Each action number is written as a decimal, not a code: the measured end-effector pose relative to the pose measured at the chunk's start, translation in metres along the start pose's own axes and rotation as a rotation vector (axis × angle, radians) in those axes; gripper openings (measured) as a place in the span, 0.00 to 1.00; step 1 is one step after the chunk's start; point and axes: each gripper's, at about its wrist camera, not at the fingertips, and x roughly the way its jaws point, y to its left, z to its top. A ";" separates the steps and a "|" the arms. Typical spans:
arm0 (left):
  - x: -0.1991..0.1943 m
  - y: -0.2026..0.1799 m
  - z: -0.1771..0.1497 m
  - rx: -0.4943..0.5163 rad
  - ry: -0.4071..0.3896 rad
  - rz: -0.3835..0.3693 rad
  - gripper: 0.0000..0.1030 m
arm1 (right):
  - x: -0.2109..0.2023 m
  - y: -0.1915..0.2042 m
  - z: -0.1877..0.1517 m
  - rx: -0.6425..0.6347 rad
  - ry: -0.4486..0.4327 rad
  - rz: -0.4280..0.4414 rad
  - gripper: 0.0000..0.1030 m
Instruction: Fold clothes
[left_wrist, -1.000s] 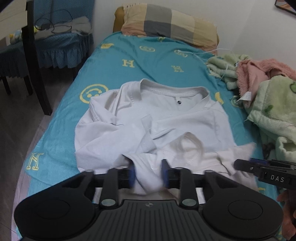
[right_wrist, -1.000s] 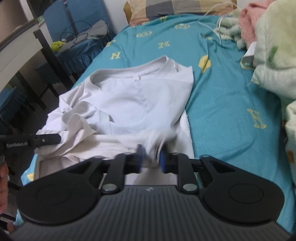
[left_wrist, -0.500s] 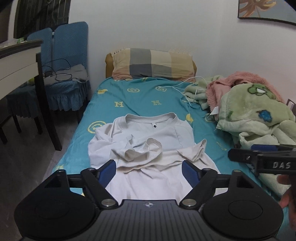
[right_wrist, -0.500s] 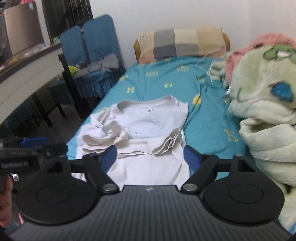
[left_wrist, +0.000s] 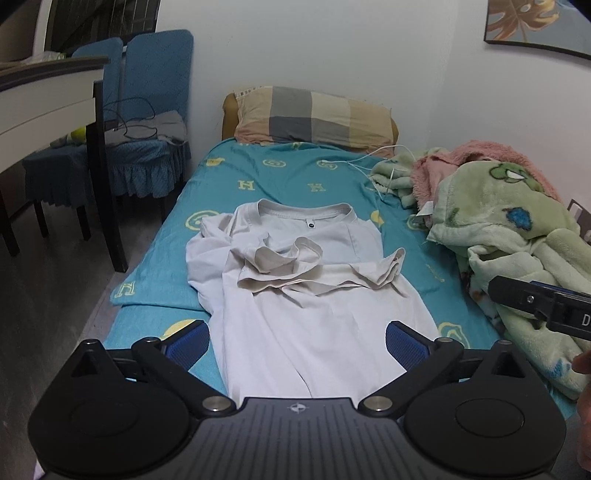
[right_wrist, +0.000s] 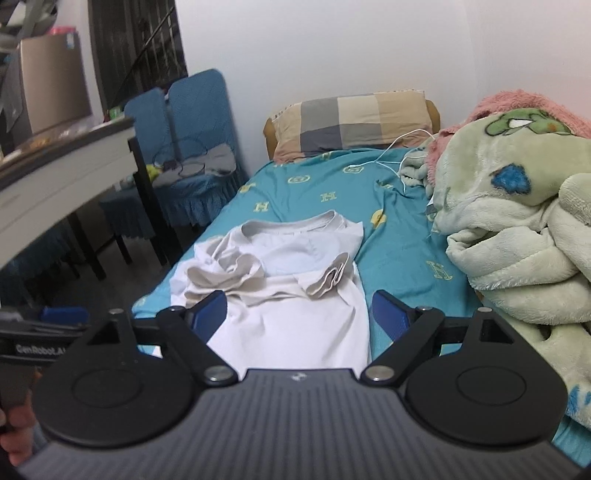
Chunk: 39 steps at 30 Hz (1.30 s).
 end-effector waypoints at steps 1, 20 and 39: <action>0.002 0.001 0.000 -0.006 0.007 -0.001 1.00 | 0.002 -0.002 0.000 0.007 0.004 -0.001 0.85; 0.084 0.043 -0.033 -0.417 0.433 -0.121 0.99 | 0.024 -0.020 -0.013 0.178 0.148 0.046 0.85; 0.128 0.079 -0.042 -0.727 0.447 -0.092 0.88 | 0.096 -0.060 -0.093 0.989 0.550 0.346 0.85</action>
